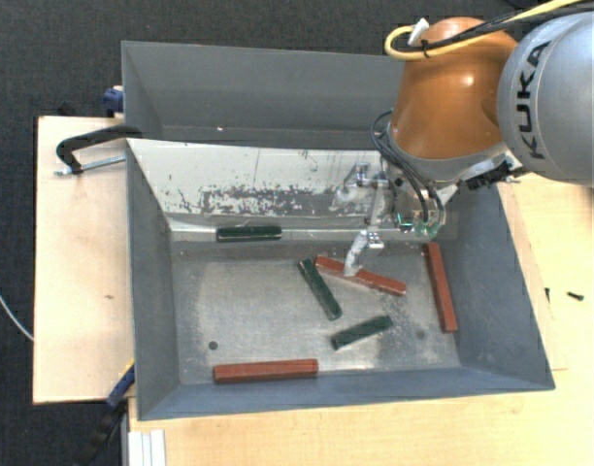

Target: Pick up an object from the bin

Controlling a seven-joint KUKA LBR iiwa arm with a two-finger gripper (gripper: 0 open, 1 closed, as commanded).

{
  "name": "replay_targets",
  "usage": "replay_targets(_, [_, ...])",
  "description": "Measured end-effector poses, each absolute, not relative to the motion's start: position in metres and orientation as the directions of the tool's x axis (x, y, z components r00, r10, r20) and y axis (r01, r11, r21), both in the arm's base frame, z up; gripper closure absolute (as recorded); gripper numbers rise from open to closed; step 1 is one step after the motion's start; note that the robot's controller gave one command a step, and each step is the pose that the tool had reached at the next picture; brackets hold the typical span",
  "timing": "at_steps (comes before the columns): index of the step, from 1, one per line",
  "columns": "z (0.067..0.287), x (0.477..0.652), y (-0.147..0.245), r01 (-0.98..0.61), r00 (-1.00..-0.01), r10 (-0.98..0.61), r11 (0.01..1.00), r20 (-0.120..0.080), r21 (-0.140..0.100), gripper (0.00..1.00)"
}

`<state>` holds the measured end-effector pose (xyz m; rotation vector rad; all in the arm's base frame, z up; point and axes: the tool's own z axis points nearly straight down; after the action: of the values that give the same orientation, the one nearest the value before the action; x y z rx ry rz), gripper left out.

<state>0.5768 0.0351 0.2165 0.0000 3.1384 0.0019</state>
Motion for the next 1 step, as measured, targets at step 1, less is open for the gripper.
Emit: replay_targets(1, [0.1643,0.5738,0.0185,-0.004,-1.000,-0.004,1.000,-0.008,0.001,0.00])
